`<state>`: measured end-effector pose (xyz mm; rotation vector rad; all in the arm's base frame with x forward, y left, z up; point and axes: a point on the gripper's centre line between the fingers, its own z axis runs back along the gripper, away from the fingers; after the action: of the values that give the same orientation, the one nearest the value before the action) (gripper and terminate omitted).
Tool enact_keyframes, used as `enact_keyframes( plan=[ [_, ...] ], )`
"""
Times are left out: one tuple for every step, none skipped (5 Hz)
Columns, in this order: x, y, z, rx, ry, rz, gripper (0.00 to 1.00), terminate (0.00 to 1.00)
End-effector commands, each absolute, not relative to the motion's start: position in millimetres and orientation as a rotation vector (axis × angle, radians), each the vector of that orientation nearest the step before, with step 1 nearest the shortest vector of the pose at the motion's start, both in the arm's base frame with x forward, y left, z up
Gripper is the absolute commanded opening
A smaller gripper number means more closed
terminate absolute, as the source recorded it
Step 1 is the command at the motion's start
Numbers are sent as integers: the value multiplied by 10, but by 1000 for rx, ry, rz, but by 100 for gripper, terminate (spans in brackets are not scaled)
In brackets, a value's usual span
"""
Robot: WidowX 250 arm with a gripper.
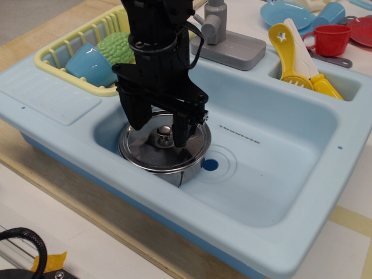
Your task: Take lid off pot or pan
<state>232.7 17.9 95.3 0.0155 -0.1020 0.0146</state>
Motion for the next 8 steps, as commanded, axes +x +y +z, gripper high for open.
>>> enact_keyframes(
  plan=[
    [2298, 302, 946, 15, -119, 21, 0, 0],
    [2295, 322, 928, 17, -95, 23, 0, 0],
    [2307, 325, 917, 17, -86, 24, 0, 0],
    [2321, 318, 905, 14, -83, 24, 0, 0],
    [2317, 284, 1030, 38, -81, 30, 0, 0],
    [2324, 197, 1318, 78, -138, 21, 0, 0],
    [2350, 99, 1545, 73, -213, -3, 0, 0],
    [2413, 19, 1578, 38, -170, -28, 0, 0]
  ],
)
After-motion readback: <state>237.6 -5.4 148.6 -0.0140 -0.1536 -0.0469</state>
